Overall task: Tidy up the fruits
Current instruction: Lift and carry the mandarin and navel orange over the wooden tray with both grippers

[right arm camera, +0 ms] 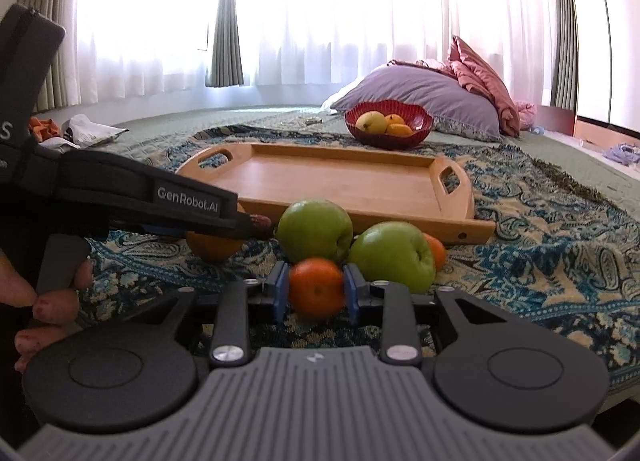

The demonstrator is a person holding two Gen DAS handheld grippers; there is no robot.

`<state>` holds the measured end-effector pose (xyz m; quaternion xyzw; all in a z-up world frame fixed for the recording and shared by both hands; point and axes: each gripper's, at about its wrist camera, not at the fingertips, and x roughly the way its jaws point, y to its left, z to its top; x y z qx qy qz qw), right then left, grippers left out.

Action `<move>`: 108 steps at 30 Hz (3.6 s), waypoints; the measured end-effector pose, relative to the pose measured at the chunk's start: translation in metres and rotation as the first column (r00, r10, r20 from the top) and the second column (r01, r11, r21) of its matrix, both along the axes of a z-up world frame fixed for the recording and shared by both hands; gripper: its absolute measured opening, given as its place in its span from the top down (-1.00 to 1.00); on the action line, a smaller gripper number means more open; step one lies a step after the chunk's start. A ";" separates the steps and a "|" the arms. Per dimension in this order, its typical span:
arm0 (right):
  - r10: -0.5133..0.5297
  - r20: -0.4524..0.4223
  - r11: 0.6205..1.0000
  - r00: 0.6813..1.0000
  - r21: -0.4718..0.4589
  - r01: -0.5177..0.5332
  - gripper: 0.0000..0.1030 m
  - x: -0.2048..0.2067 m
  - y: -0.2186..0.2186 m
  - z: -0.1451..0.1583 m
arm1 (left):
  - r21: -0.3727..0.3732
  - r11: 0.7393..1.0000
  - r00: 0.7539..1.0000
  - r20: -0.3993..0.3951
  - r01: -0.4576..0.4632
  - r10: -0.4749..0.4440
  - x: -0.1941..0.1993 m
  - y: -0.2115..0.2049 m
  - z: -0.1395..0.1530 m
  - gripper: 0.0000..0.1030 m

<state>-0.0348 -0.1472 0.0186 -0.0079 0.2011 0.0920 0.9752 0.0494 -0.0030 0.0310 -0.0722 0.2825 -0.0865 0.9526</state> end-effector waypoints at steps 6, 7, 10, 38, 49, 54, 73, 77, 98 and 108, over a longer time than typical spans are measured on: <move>0.000 -0.005 0.999 1.000 -0.040 -0.001 0.24 -0.002 0.003 -0.003 | 0.007 1.000 1.000 -0.010 -0.014 0.014 -0.004 0.005 -0.003 0.07; 0.006 -0.010 1.000 1.000 -0.027 -0.006 0.19 -0.004 0.002 -0.004 | 0.009 1.000 1.000 -0.011 -0.014 0.014 -0.004 0.005 -0.003 0.07; 0.000 -0.004 1.000 1.000 -0.026 0.000 0.03 -0.008 0.004 -0.007 | 0.018 1.000 1.000 -0.007 -0.014 0.014 -0.008 0.004 -0.004 0.07; -0.048 -0.017 0.995 0.999 0.085 0.050 0.25 0.006 0.007 -0.016 | 0.091 0.996 0.999 0.025 -0.024 0.022 -0.007 0.001 -0.003 0.07; -0.080 0.065 0.990 0.995 0.118 0.072 0.25 0.011 -0.008 0.017 | 0.089 0.995 0.997 0.067 -0.043 0.037 0.005 0.011 0.020 0.07; -0.104 0.076 0.990 0.992 0.102 0.096 0.25 0.025 -0.021 0.032 | 0.085 0.995 0.995 0.089 -0.045 0.038 0.021 0.015 0.037 0.07; -0.089 -0.181 0.990 0.979 0.090 0.106 0.25 0.156 -0.062 0.049 | 0.087 0.996 0.994 -0.110 -0.017 0.026 0.146 0.049 0.047 0.07; -0.106 -0.257 0.987 0.961 0.094 0.134 0.25 0.183 -0.066 0.041 | 0.108 0.994 0.987 -0.157 -0.009 0.026 0.161 0.052 0.039 0.07; -0.107 -0.327 0.990 0.939 0.056 0.133 0.24 0.207 -0.056 0.016 | 0.163 0.987 0.985 -0.170 0.010 0.018 0.176 0.042 0.021 0.07; -0.106 -0.324 0.990 0.940 0.052 0.129 0.23 0.206 -0.056 0.014 | 0.163 0.987 0.986 -0.164 0.008 0.019 0.176 0.040 0.019 0.07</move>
